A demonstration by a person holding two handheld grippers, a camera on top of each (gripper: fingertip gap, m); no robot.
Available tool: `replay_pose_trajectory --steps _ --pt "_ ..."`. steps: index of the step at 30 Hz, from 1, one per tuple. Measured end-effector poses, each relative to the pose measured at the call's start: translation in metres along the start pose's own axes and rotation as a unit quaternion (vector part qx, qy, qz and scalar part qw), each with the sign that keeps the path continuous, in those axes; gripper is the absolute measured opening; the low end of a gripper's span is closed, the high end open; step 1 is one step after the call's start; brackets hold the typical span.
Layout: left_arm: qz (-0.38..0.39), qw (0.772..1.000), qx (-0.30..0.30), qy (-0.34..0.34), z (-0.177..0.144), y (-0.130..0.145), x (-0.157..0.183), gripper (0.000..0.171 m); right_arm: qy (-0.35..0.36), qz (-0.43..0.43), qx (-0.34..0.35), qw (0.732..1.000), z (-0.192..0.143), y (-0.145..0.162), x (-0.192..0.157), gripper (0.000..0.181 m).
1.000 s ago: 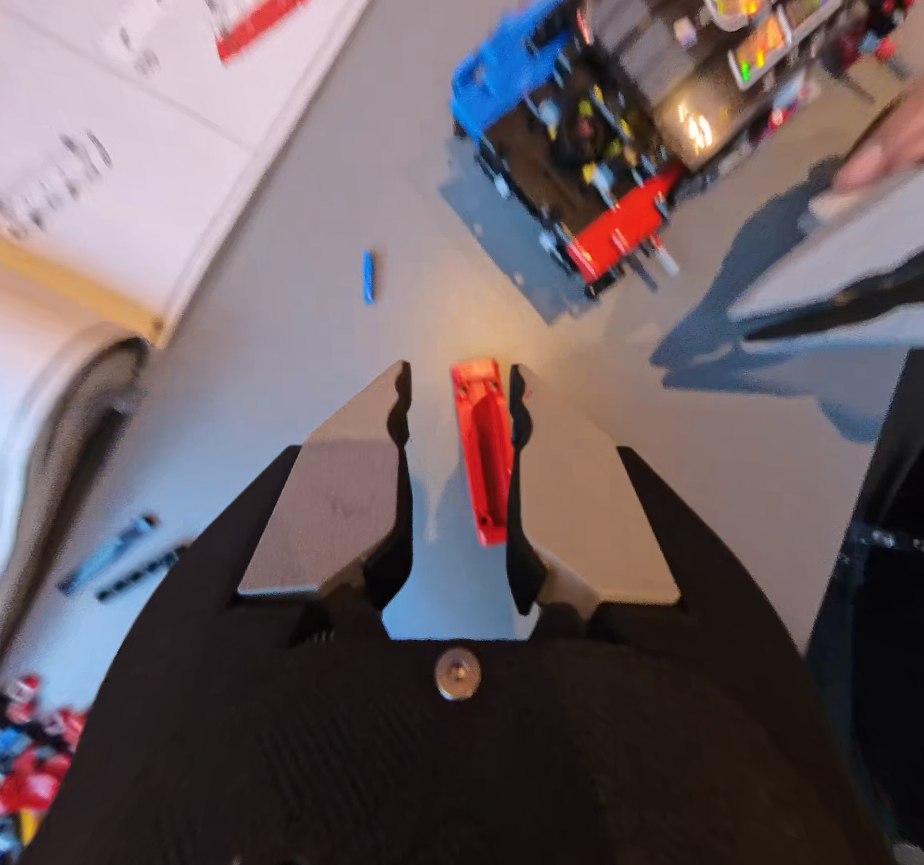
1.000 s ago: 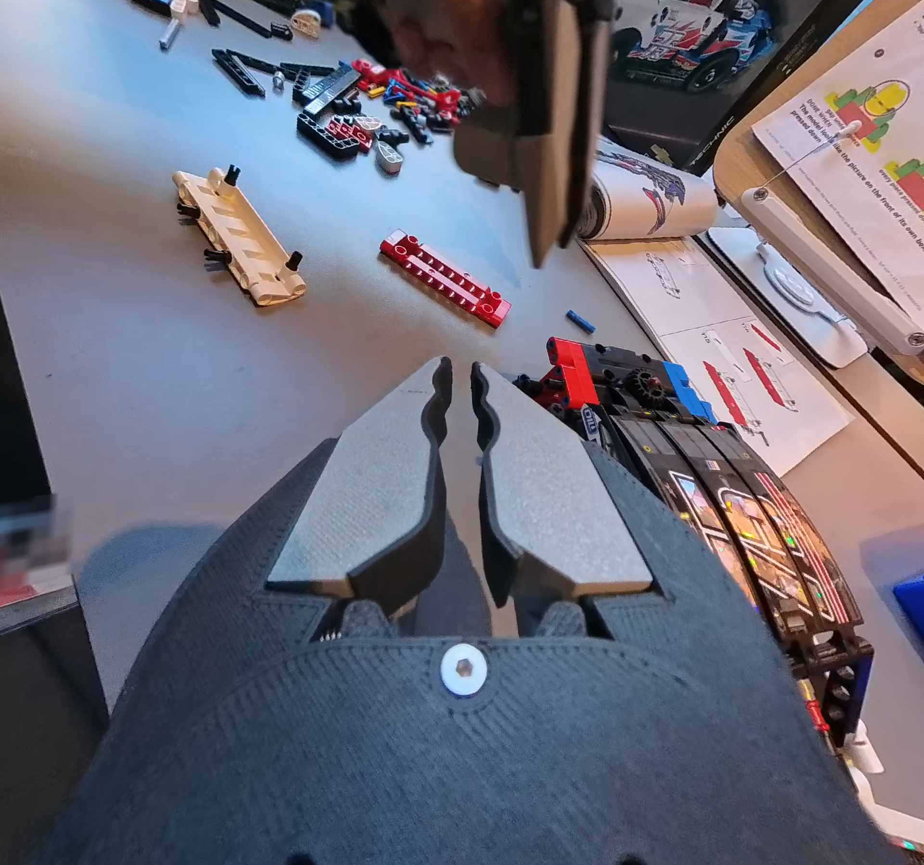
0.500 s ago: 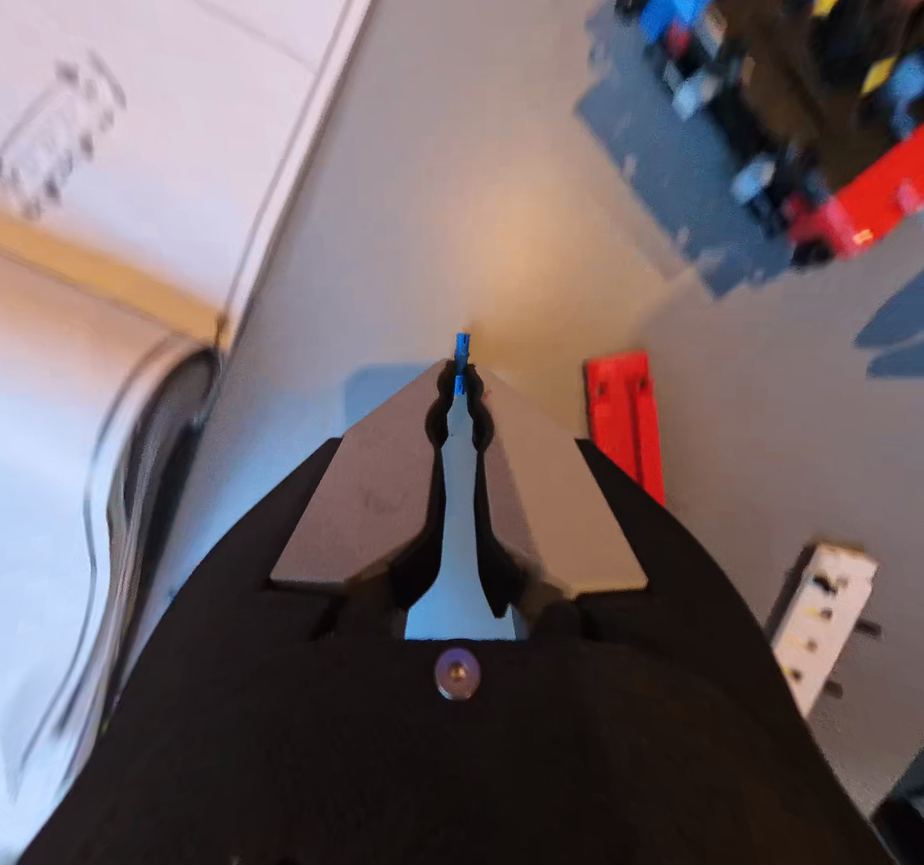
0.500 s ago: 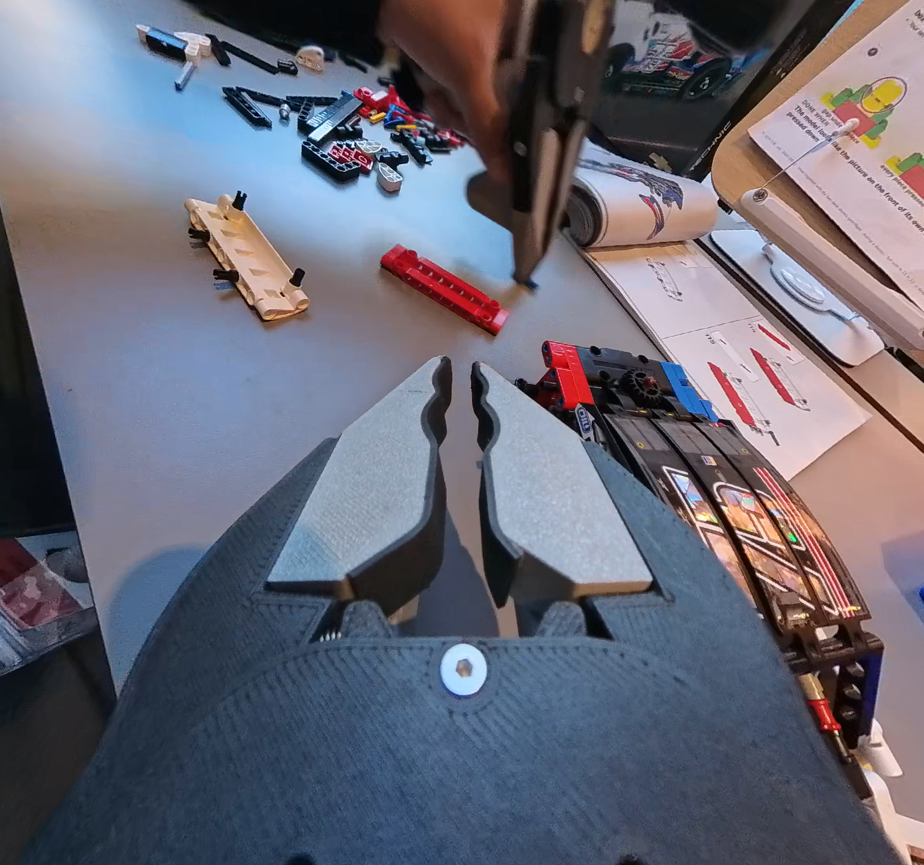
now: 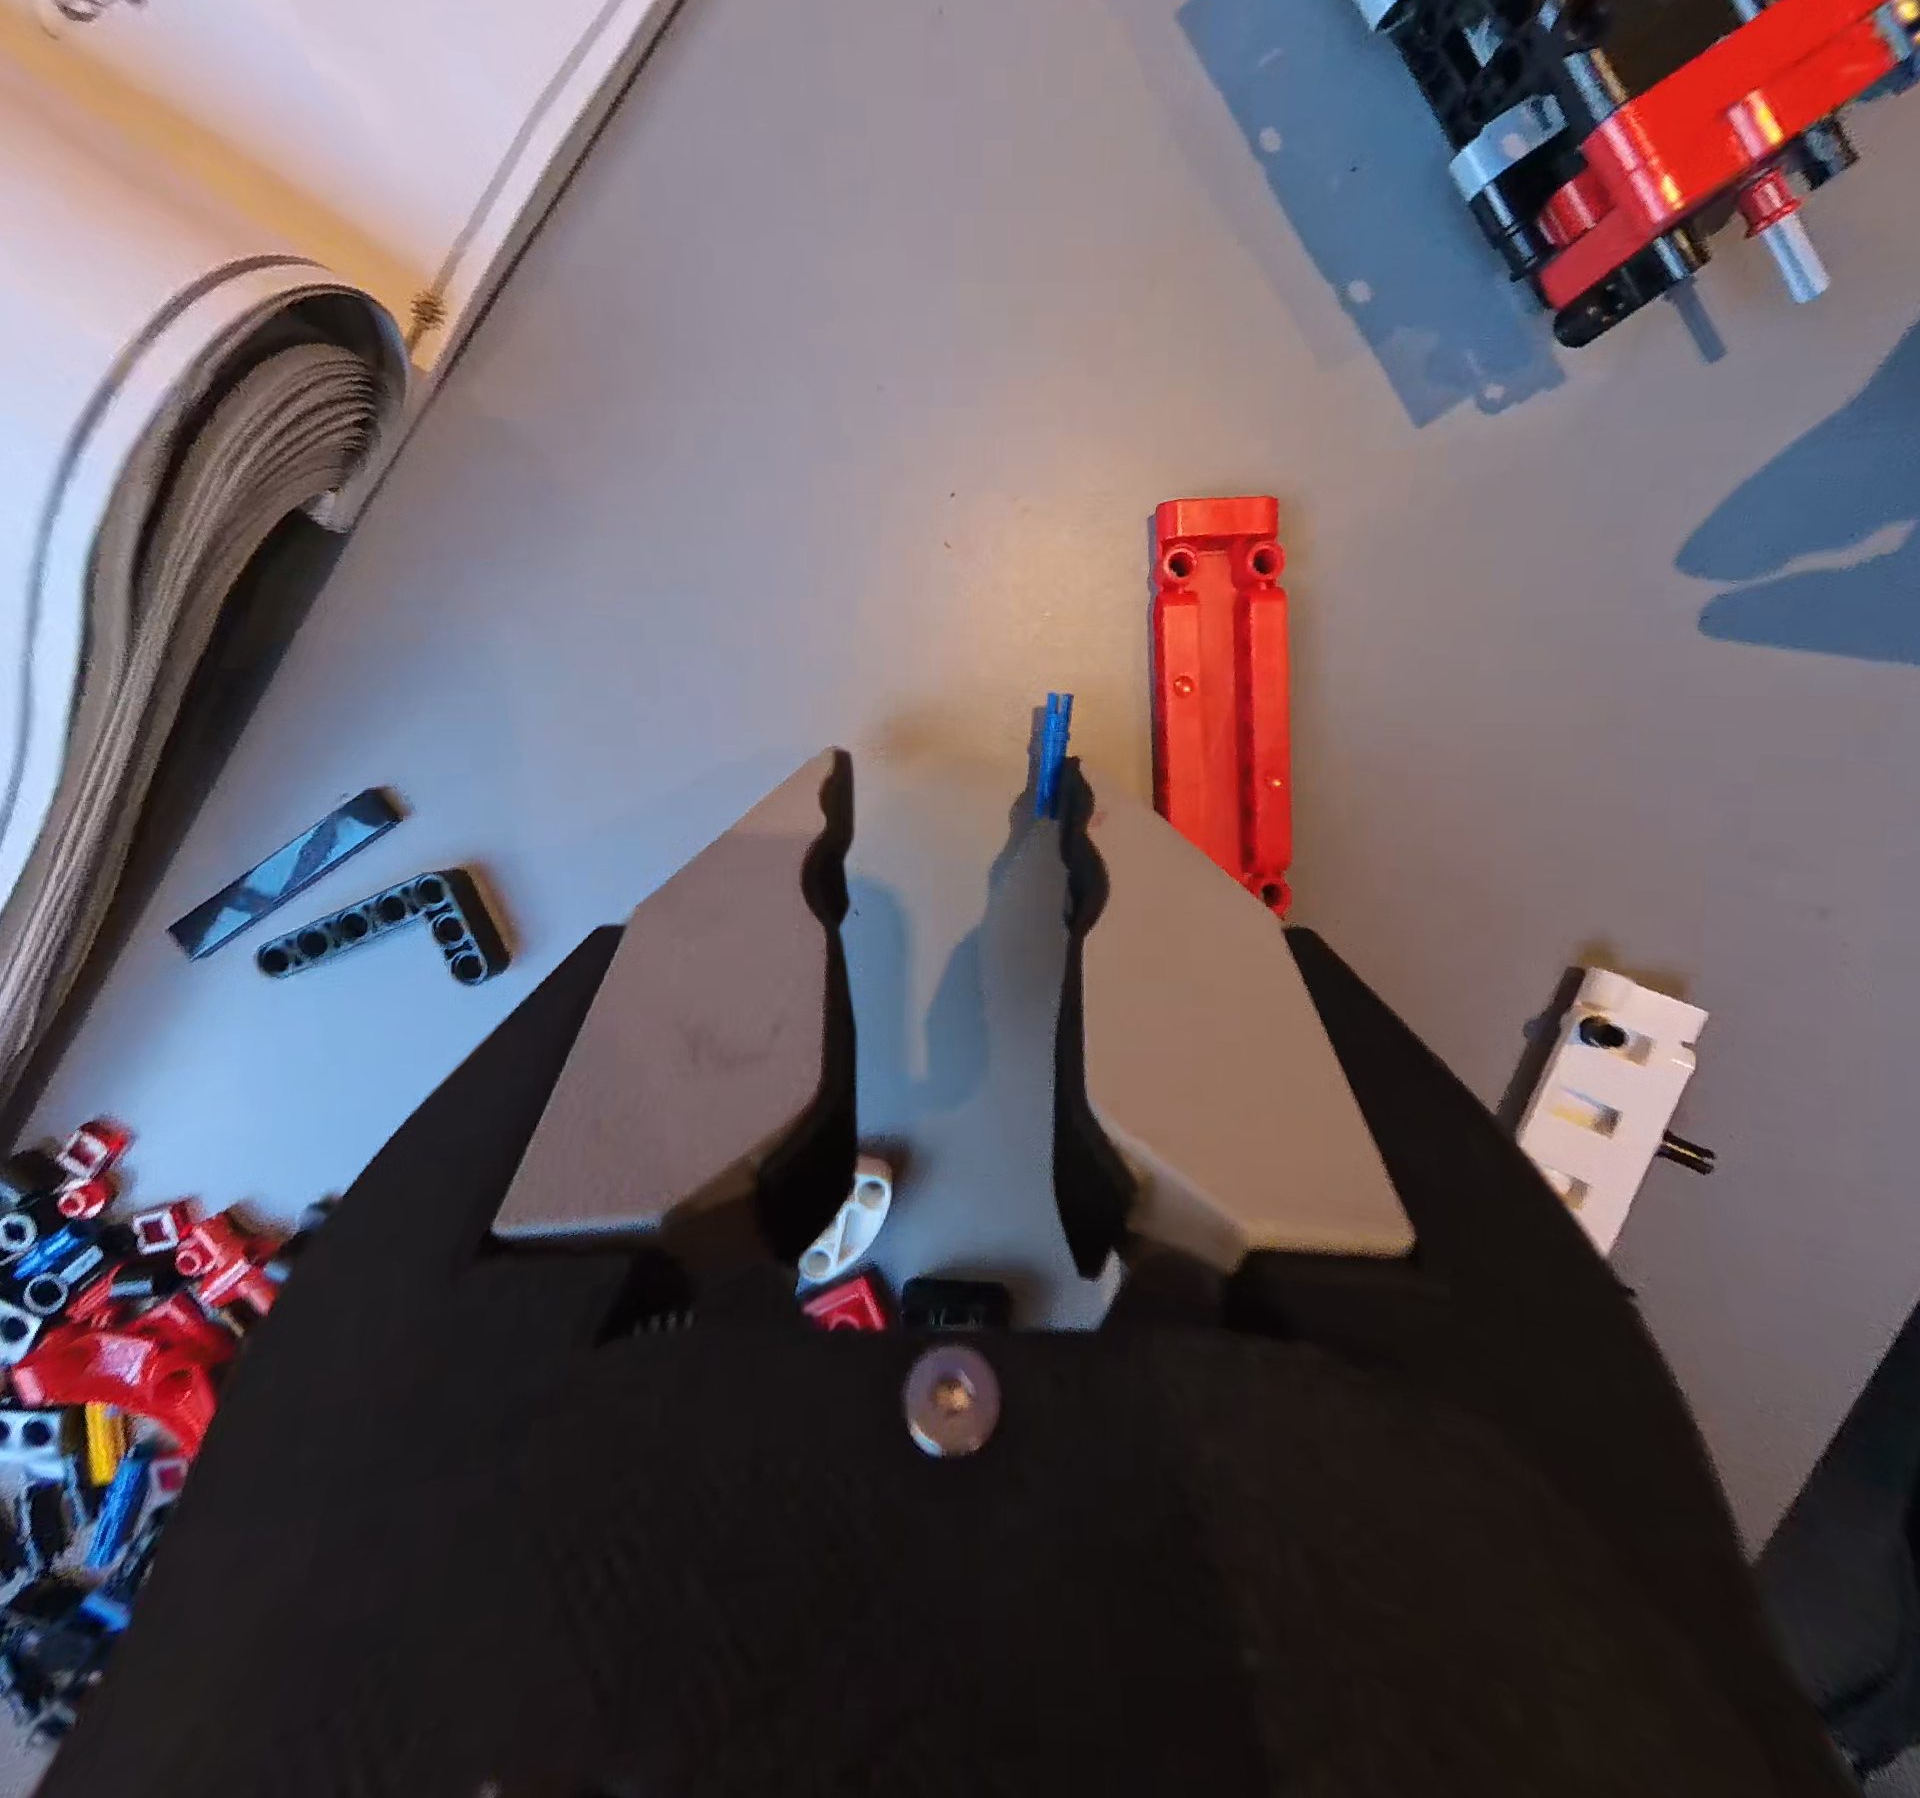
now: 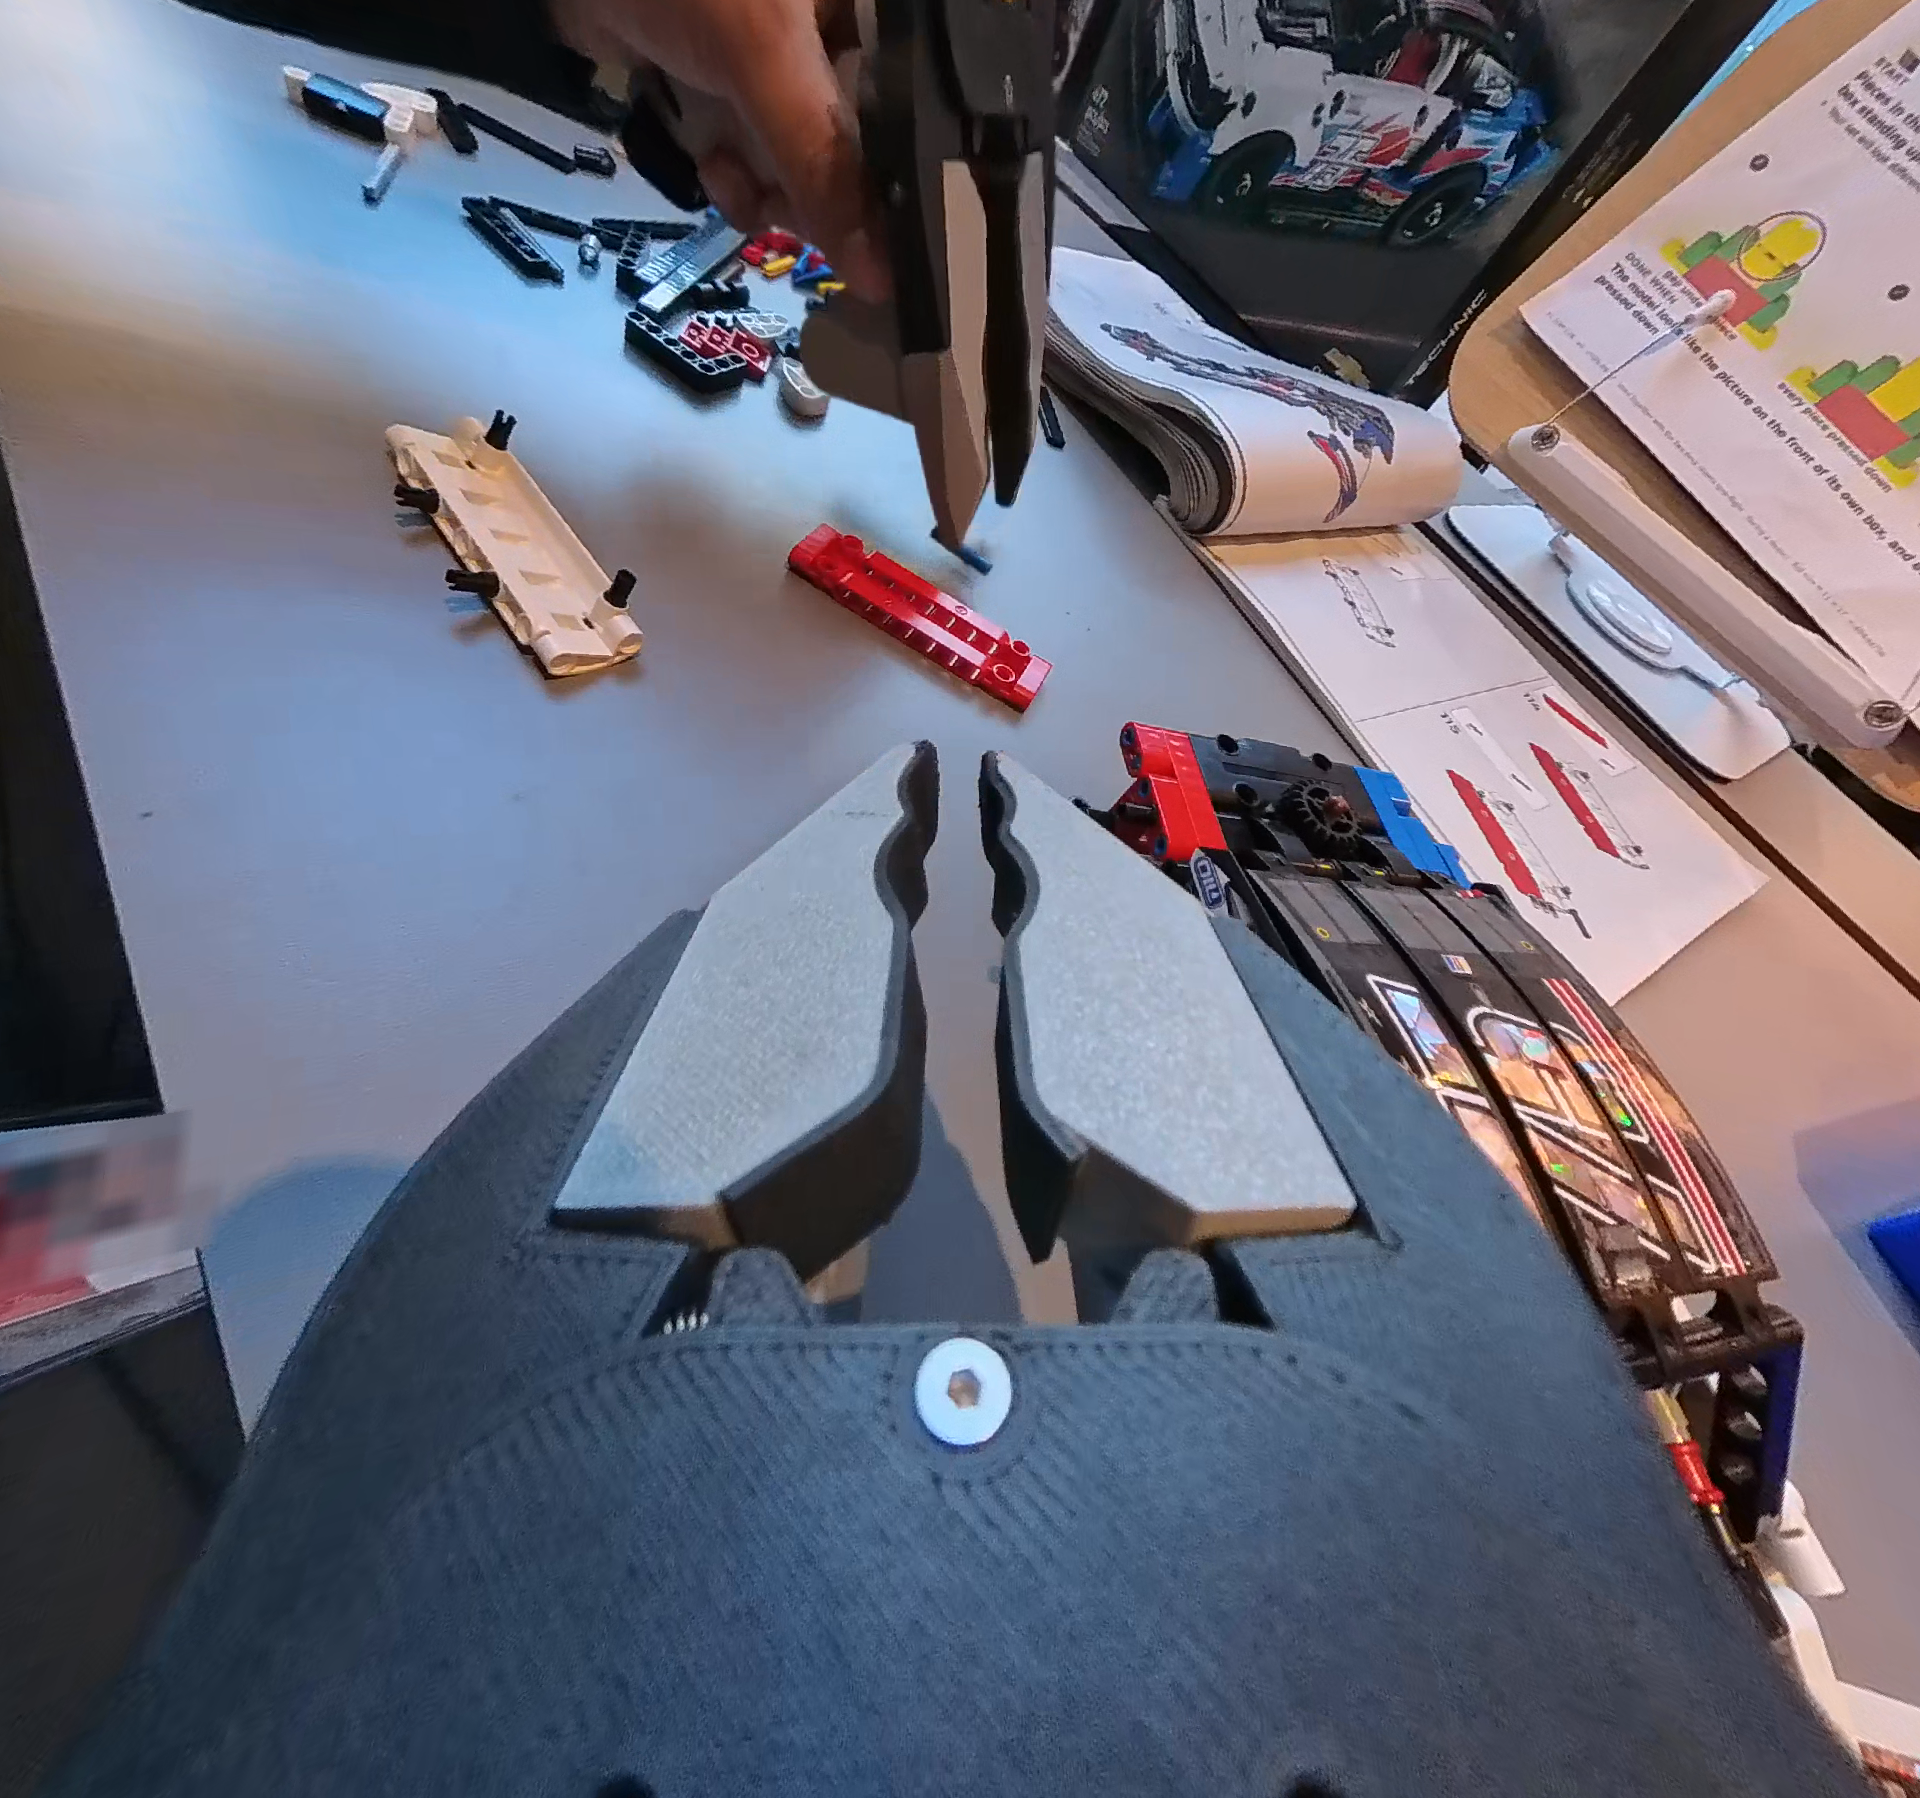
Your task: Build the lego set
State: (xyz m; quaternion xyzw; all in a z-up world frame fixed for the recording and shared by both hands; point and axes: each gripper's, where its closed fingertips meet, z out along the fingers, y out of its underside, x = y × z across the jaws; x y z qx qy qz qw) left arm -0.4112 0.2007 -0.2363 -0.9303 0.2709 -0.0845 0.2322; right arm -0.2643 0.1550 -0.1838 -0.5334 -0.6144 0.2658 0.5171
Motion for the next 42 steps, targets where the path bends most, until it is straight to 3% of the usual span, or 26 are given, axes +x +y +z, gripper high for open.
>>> replay_pose_trajectory --steps 8,13,18,22,26,30,34,38,42 --pt "-0.05 0.996 0.066 -0.023 -0.046 0.006 -0.006 0.042 0.003 0.006 0.001 1.0 0.0 0.0 0.003 0.005" --pt "-0.115 0.987 0.112 -0.013 -0.082 0.036 0.03 0.045 -0.012 0.027 -0.002 1.0 0.005 -0.003 -0.003 0.005" --pt "-0.13 0.984 0.112 -0.04 -0.083 0.085 0.071 0.046 -0.045 0.054 0.005 0.997 0.026 -0.034 -0.017 0.006" --pt "-0.161 0.974 0.15 -0.055 -0.088 0.104 0.083 0.043 -0.057 0.048 0.015 0.997 0.052 -0.07 -0.013 0.011" --pt "-0.186 0.959 0.19 -0.102 -0.094 0.117 0.071 0.044 -0.083 0.052 0.03 0.995 0.069 -0.068 -0.022 0.011" --pt "-0.192 0.94 0.236 -0.154 -0.099 0.12 0.052 0.049 -0.101 0.057 0.044 0.992 0.069 -0.05 -0.032 0.014" --pt "-0.174 0.919 0.294 -0.198 -0.105 0.106 0.035 0.05 -0.141 0.092 0.079 0.983 0.064 -0.059 -0.035 0.022" --pt "-0.13 0.907 0.333 -0.224 -0.114 0.091 0.036 0.049 -0.141 0.118 0.094 0.978 0.057 -0.061 -0.026 0.029" --pt "-0.108 0.909 0.338 -0.219 -0.112 0.085 0.041 0.052 -0.124 0.13 0.14 0.974 0.045 -0.074 -0.014 0.031"
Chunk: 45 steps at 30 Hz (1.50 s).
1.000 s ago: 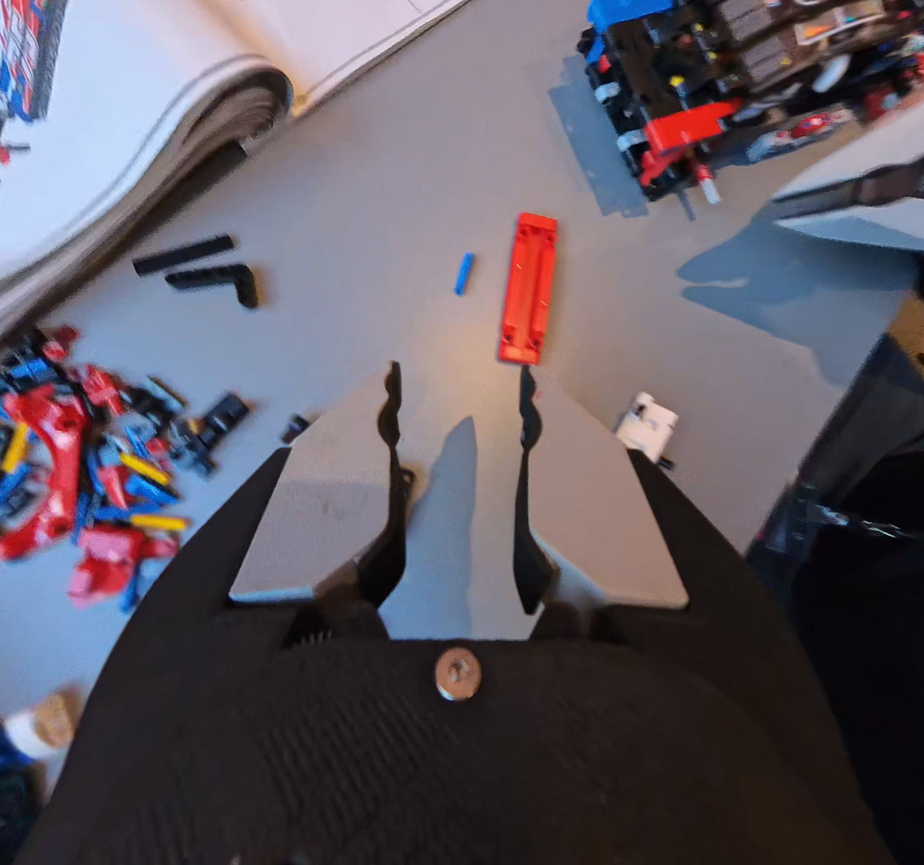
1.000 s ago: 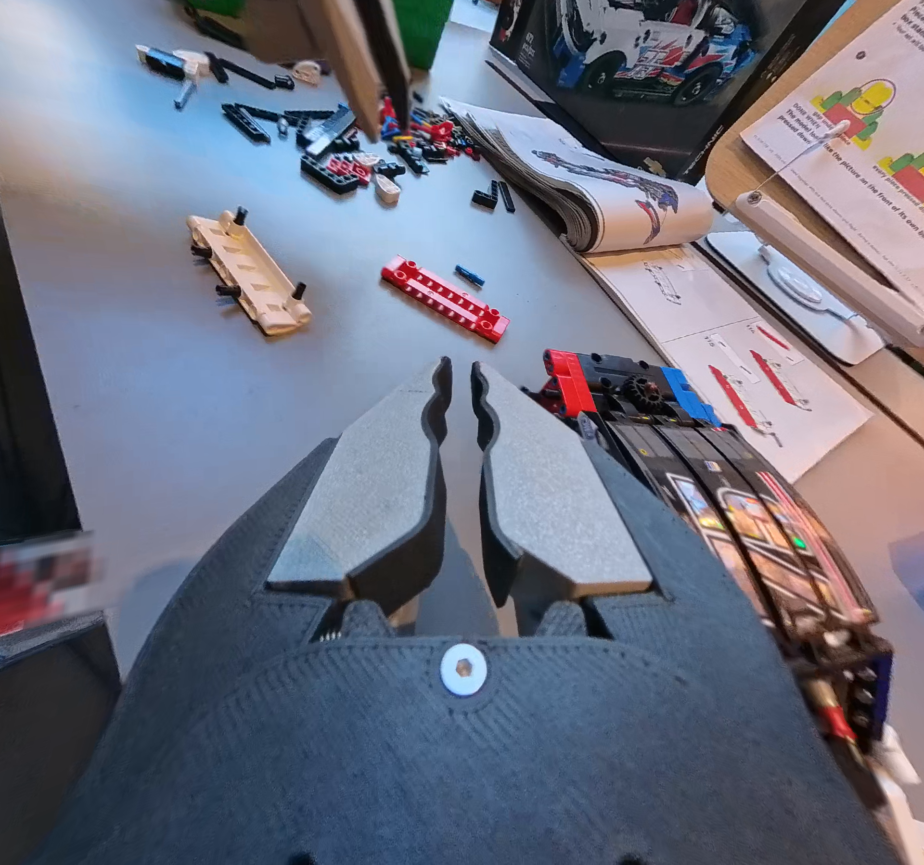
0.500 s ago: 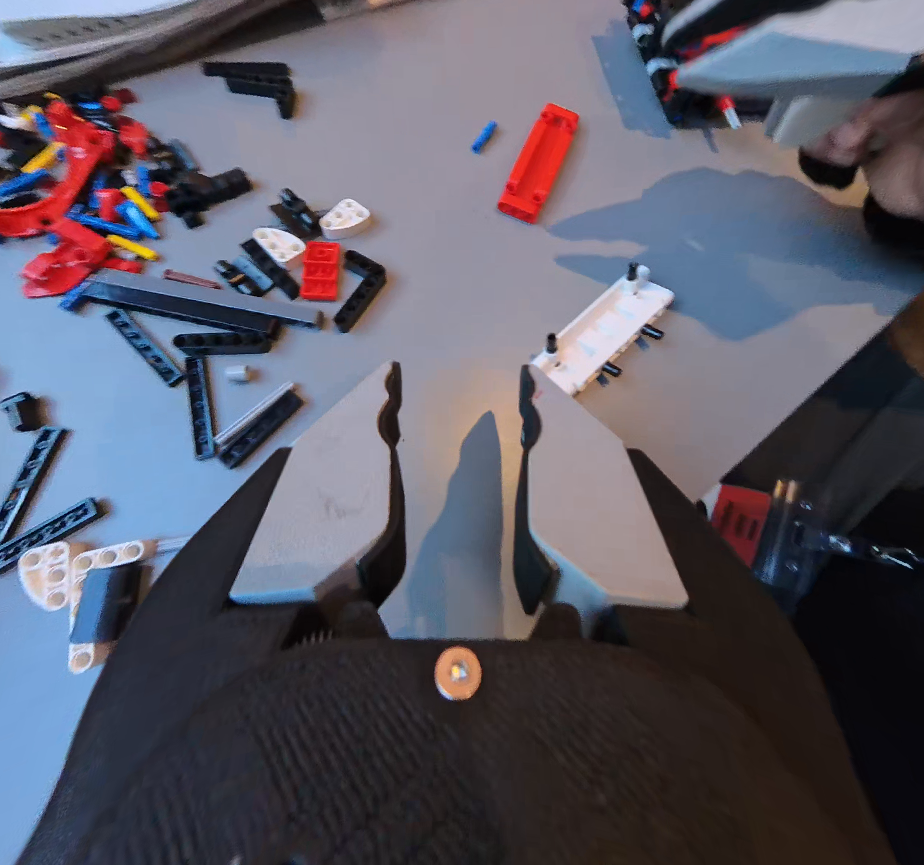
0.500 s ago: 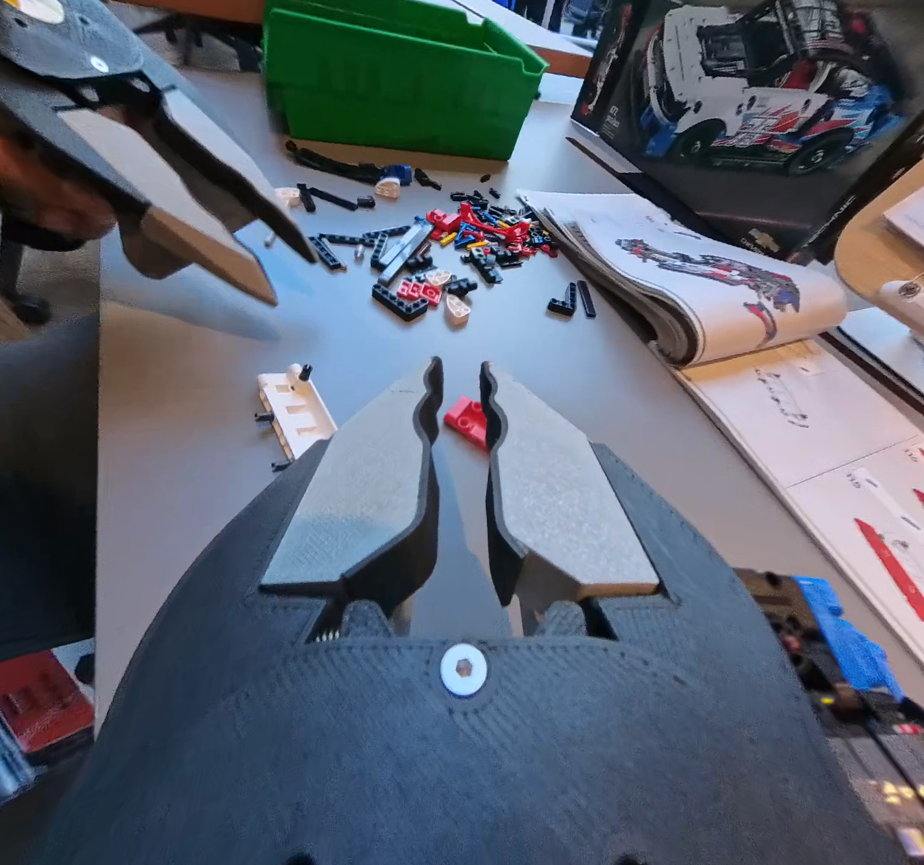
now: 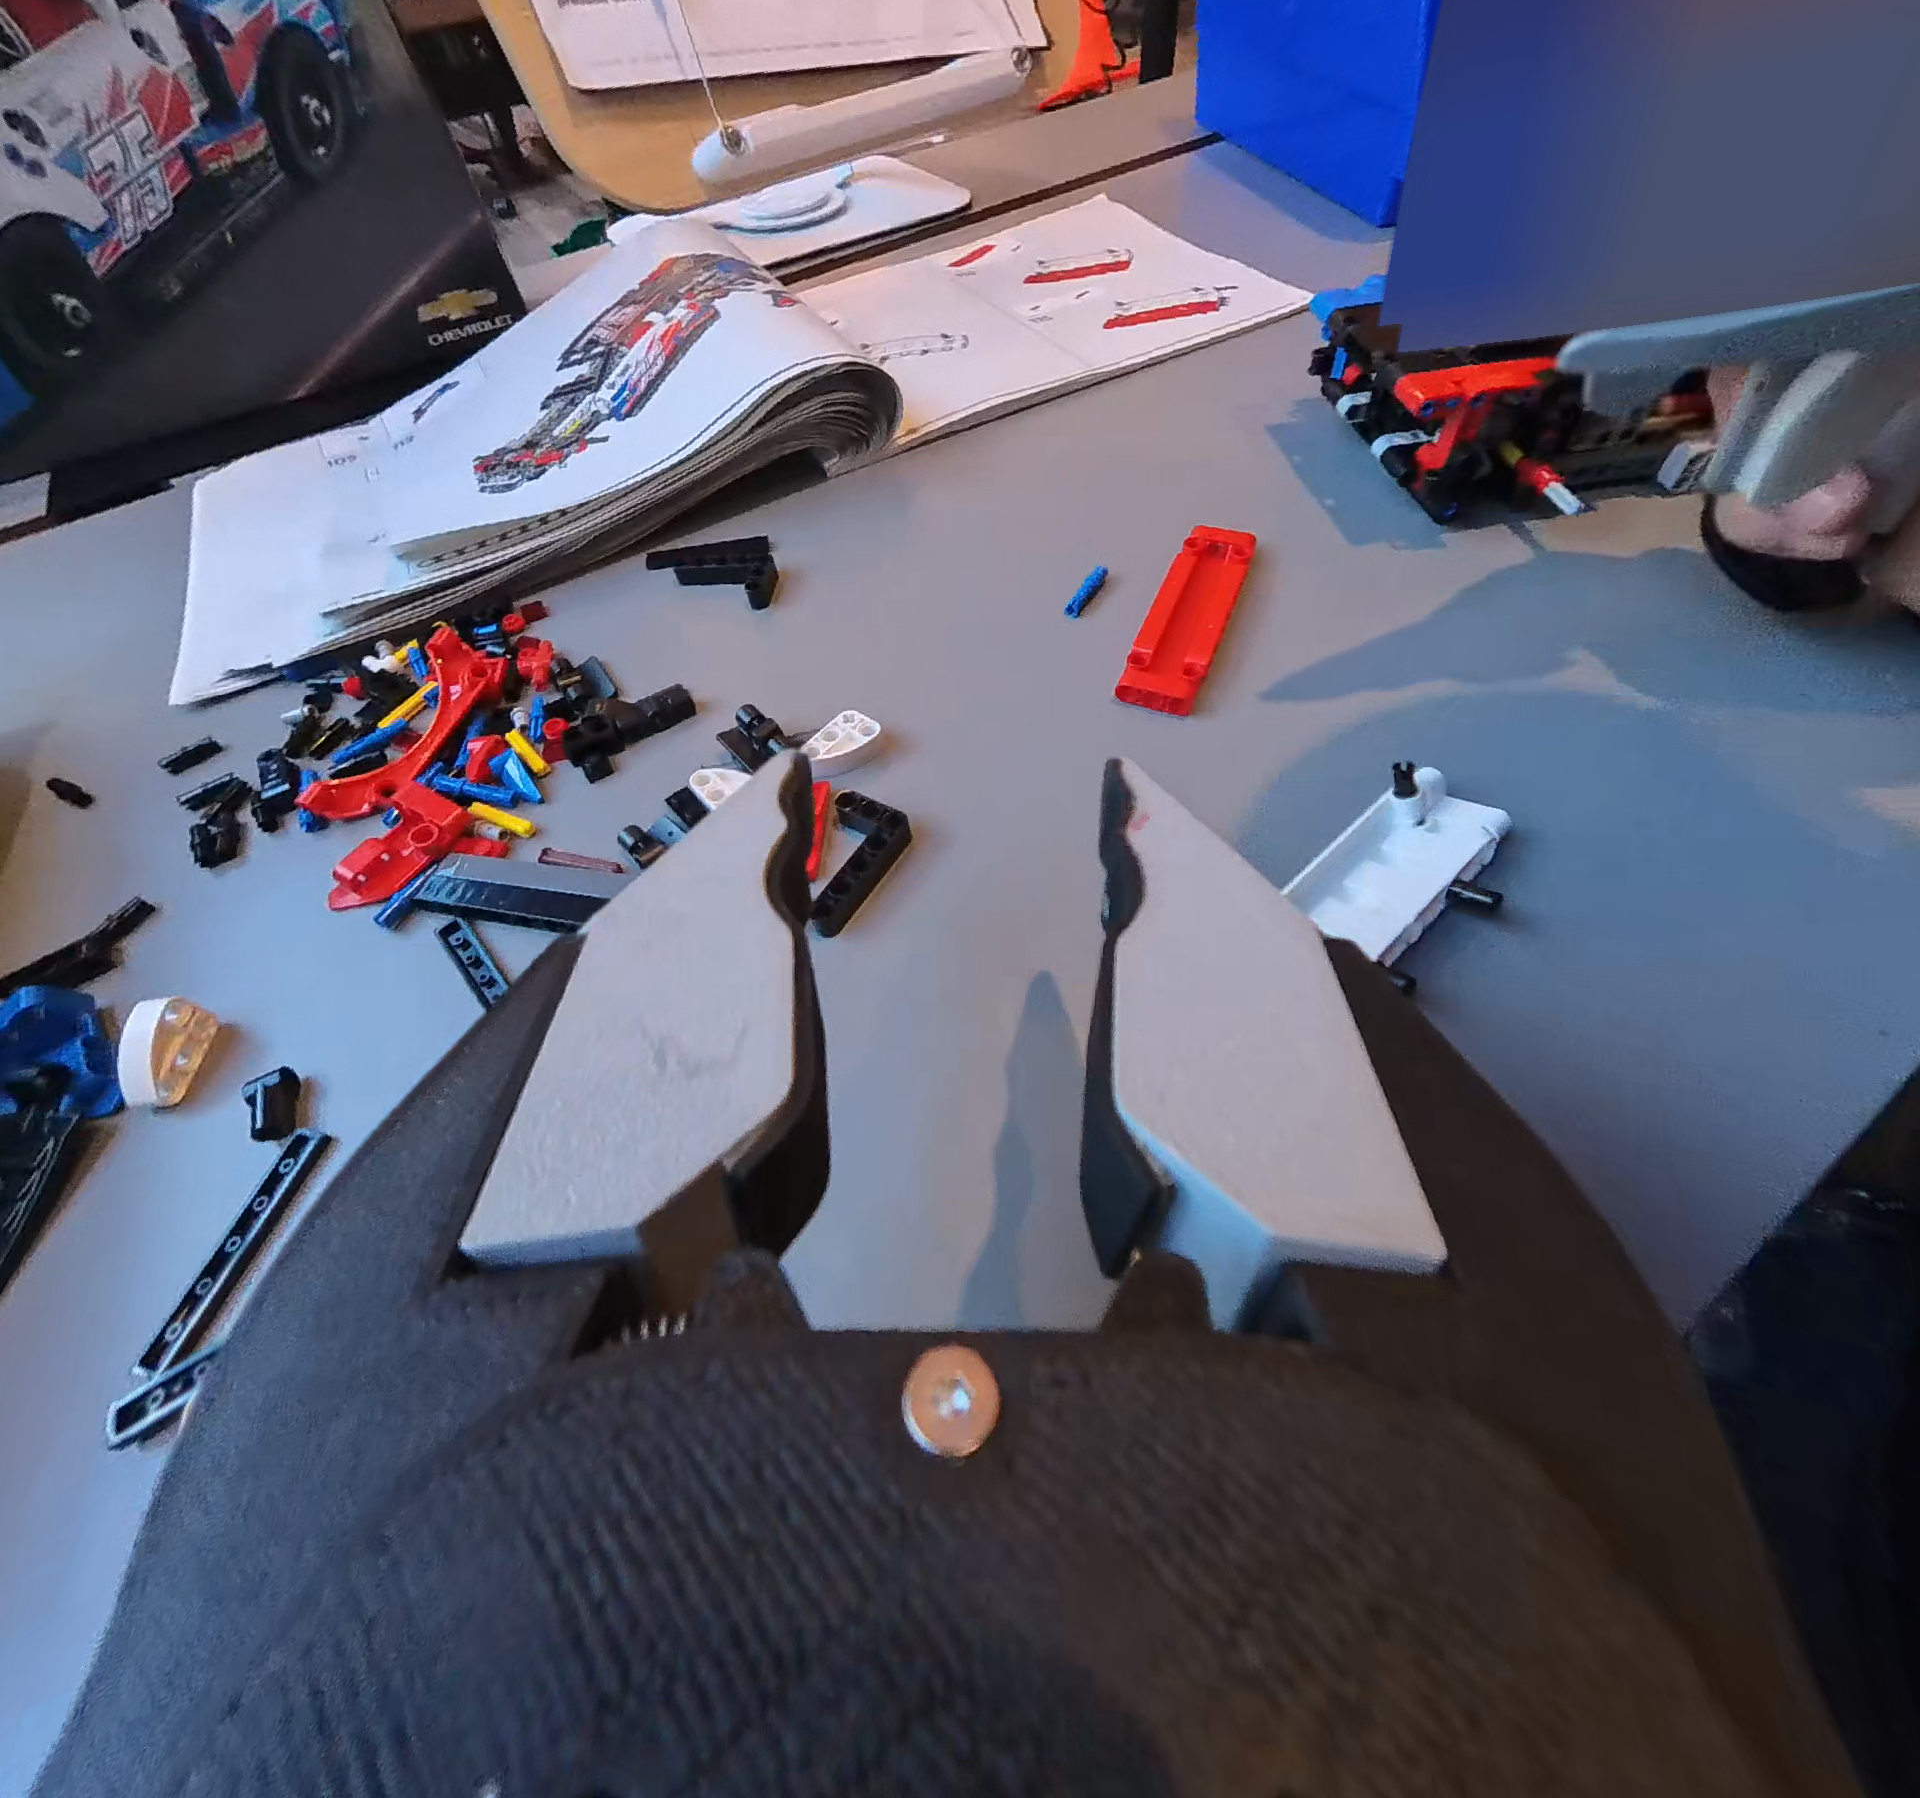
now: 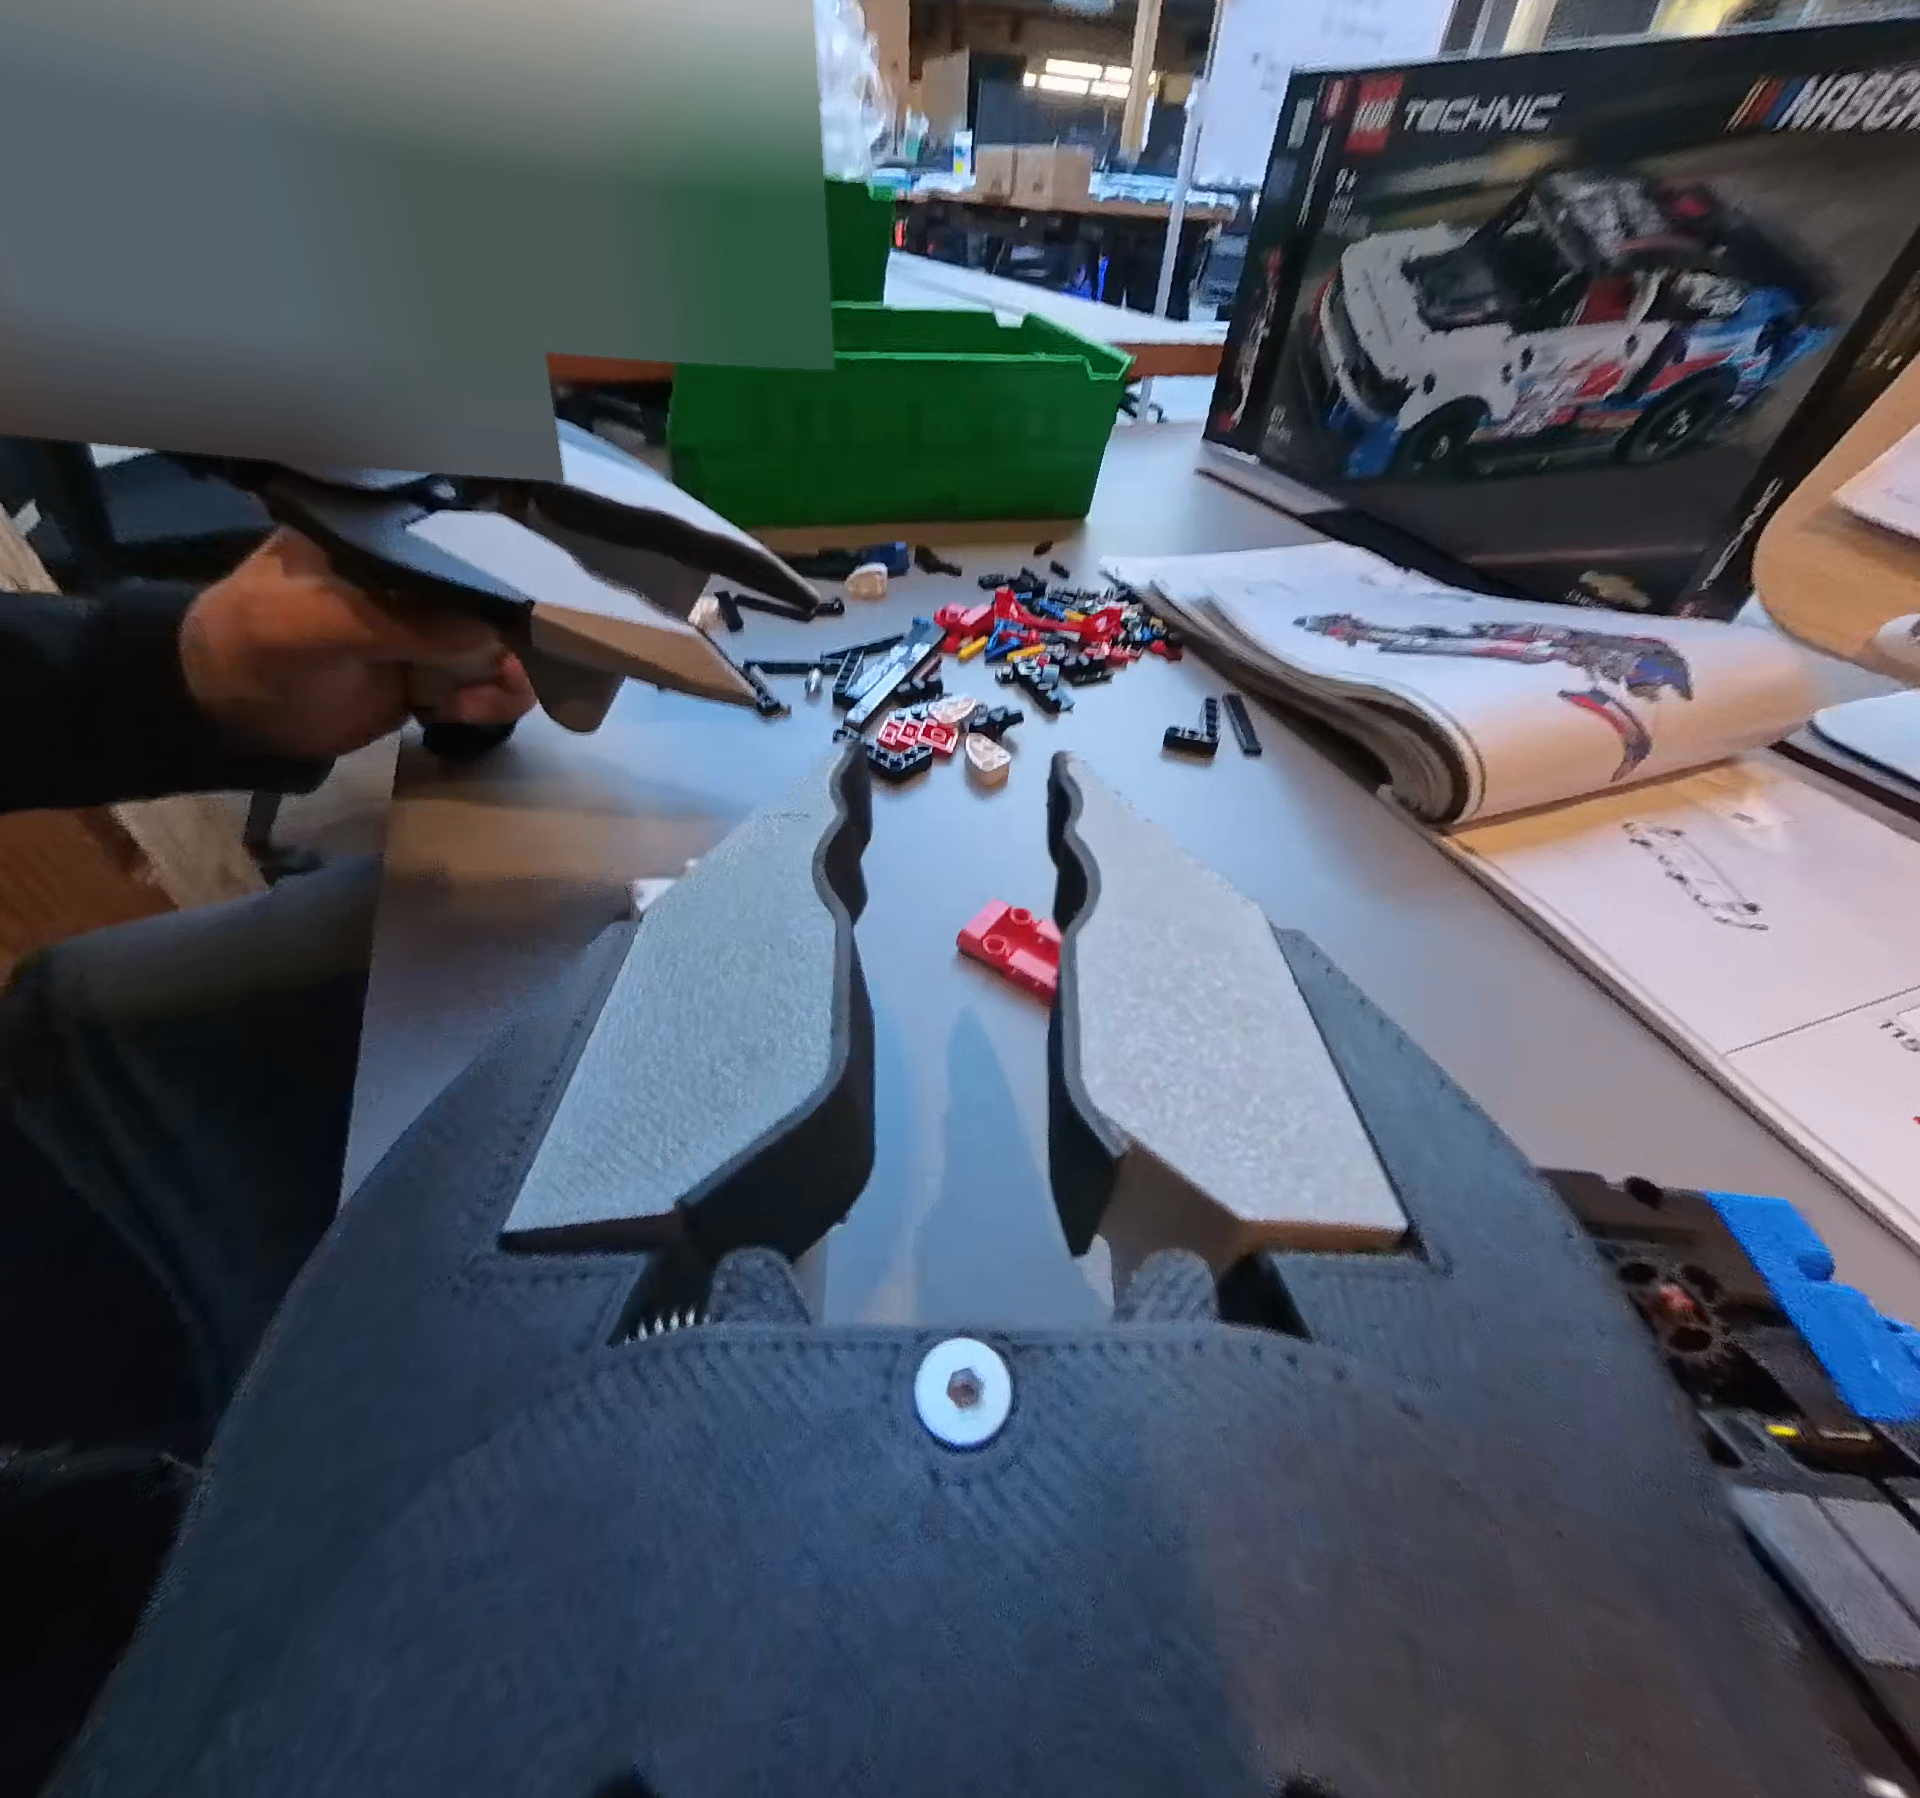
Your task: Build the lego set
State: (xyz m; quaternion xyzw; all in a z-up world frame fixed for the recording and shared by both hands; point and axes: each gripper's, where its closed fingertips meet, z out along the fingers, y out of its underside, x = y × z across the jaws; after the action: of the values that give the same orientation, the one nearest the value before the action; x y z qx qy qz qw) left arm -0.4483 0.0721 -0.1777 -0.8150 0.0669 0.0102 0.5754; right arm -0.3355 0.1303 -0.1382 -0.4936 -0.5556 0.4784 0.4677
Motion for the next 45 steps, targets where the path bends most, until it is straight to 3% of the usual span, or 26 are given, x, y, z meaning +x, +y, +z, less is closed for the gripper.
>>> replay_pose_trajectory --steps 3,10,13,15,17,21,24,32,35,39,45 --pt "-0.004 1.0 0.01 0.006 -0.002 -0.002 0.0 0.062 0.005 -0.012 0.017 1.0 0.002 -0.008 -0.001 0.03" --pt "-0.003 1.0 0.018 0.005 -0.026 0.003 0.001 0.059 -0.002 -0.045 -0.009 0.999 0.013 0.001 -0.013 0.025" --pt "0.015 0.999 0.01 -0.042 -0.042 0.013 -0.011 0.039 0.001 -0.046 -0.02 0.999 0.016 0.005 -0.012 0.025" --pt "0.027 0.995 -0.018 -0.093 -0.049 0.024 -0.03 0.023 0.004 -0.046 -0.029 0.999 0.017 0.009 -0.011 0.024" --pt "0.003 0.992 -0.045 -0.117 -0.055 0.031 -0.047 0.025 0.005 -0.047 -0.04 0.998 0.019 0.013 -0.01 0.024" --pt "-0.1 0.988 -0.092 -0.066 -0.056 0.048 -0.057 0.012 0.002 -0.049 -0.062 0.997 0.023 0.022 -0.01 0.023" --pt "-0.144 0.976 -0.161 -0.037 -0.05 0.061 -0.065 0.015 -0.002 -0.048 -0.084 0.995 0.026 0.03 -0.011 0.023" --pt "-0.087 0.975 -0.193 -0.063 -0.006 0.021 -0.125 0.027 -0.01 -0.057 -0.086 0.995 0.026 0.03 -0.016 0.022" --pt "-0.091 0.97 -0.21 -0.082 0.011 0.019 -0.147 0.027 -0.011 -0.057 -0.085 0.995 0.026 0.03 -0.016 0.022" --pt "-0.076 0.96 -0.234 -0.133 0.001 0.024 -0.183 0.026 -0.008 -0.057 -0.081 0.995 0.023 0.029 -0.013 0.022" --pt "-0.145 0.954 -0.197 -0.175 -0.014 0.013 -0.225 0.027 0.006 -0.041 -0.078 0.996 0.022 0.029 -0.004 0.021"
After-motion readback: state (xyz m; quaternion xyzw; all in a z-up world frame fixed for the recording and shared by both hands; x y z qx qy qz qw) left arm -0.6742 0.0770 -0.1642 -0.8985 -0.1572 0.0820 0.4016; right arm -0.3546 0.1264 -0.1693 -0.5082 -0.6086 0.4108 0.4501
